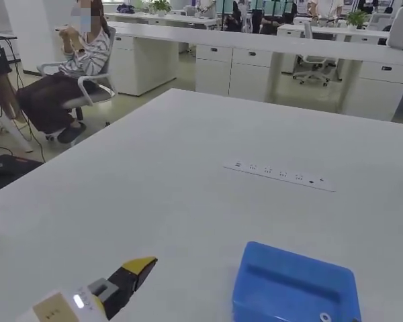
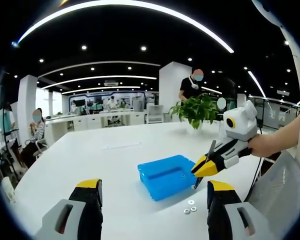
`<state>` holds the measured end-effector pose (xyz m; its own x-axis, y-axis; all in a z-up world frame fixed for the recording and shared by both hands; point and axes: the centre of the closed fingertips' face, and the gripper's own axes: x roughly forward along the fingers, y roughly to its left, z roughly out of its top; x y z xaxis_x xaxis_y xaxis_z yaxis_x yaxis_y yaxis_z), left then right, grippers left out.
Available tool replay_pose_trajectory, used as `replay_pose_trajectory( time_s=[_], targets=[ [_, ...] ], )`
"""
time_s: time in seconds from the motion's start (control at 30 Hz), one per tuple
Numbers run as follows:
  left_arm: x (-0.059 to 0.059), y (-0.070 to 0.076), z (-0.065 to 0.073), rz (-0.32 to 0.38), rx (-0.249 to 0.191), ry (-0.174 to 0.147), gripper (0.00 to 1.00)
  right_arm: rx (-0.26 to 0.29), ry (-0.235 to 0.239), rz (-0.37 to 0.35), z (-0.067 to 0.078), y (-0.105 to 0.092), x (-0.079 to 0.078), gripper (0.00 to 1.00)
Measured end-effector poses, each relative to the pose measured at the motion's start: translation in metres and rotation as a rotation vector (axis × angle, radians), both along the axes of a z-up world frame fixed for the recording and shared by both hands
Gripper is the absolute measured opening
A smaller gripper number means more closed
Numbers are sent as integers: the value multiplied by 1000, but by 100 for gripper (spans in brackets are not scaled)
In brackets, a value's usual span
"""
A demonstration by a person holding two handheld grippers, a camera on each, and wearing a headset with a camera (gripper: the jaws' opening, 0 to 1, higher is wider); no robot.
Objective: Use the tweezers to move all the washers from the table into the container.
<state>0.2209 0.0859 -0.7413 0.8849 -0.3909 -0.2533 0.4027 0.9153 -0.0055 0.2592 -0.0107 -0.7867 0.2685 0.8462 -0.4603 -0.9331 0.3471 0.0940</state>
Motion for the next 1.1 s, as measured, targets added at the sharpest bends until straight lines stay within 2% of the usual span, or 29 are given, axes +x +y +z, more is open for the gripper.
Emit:
replay_pose_trajectory(
  time_s=[0.2, 0.3, 0.43, 0.6, 0.87, 1.1],
  targets=[
    [0, 2, 0, 7, -4, -2, 88, 58, 26, -30, 15, -1, 21, 3],
    [0, 3, 1, 12, -6, -5, 87, 77, 44, -67, 19, -5, 36, 3],
    [0, 3, 1, 8, -6, -5, 87, 67, 65, -111, 17, -10, 55, 3],
    [0, 3, 1, 8, -8, -4, 87, 76, 98, -128, 10, -11, 70, 3],
    [1, 2, 1, 7, -10, -3, 87, 21, 127, -125, -7, -8, 77, 3],
    [1, 3, 1, 8, -12, -3, 87, -5, 141, -123, -16, -6, 80, 3]
  ],
)
